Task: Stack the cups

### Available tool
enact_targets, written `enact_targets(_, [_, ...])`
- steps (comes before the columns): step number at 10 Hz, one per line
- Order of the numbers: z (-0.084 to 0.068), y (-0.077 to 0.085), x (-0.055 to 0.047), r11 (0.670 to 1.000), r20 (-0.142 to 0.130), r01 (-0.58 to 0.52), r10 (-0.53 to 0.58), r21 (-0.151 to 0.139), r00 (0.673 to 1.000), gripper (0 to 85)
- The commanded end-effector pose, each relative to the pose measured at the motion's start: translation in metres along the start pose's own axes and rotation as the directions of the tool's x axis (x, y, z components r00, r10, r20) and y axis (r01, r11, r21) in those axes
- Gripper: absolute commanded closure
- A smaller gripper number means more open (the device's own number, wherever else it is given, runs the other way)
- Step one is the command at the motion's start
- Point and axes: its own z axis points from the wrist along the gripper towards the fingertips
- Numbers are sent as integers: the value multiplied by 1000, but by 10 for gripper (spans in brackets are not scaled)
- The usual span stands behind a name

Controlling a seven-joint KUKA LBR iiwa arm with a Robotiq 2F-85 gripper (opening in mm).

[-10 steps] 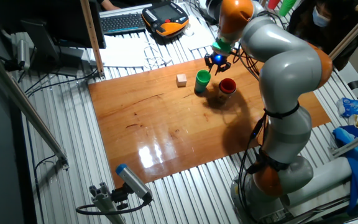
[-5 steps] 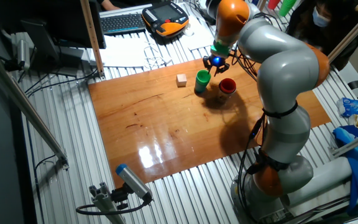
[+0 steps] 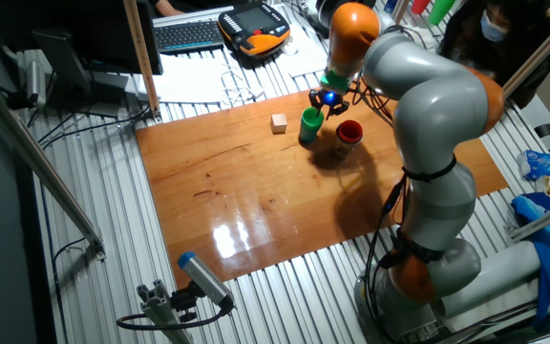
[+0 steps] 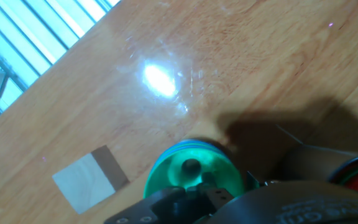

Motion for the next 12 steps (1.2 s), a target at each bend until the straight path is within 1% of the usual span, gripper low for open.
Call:
enact_targets(1, [3, 1, 1, 1000, 5, 3, -3, 3, 1000, 510])
enact_targets(2, [6, 1, 1, 1000, 10, 8, -8, 5, 1000, 510])
enact_targets(3, [9, 1, 1, 1000, 21, 14, -14, 10, 1000, 510])
enact_targets(6, [26, -1, 0, 1000, 51, 31, -32, 4, 998, 510])
enact_targets(7, [28, 0, 0, 999, 48, 40, -41, 5, 998, 510])
enact_targets(8, [27, 0, 0, 998, 36, 65, -65, 14, 997, 680])
enact_targets(9, [27, 0, 0, 996, 38, 85, -85, 12, 996, 850])
enact_targets(10, [28, -1, 0, 995, 61, 97, -98, 13, 993, 850])
enact_targets(11, [28, 0, 0, 994, 71, 104, -106, 29, 992, 850])
enact_targets(12, [24, 2, 1, 996, 58, 87, -87, 9, 995, 850])
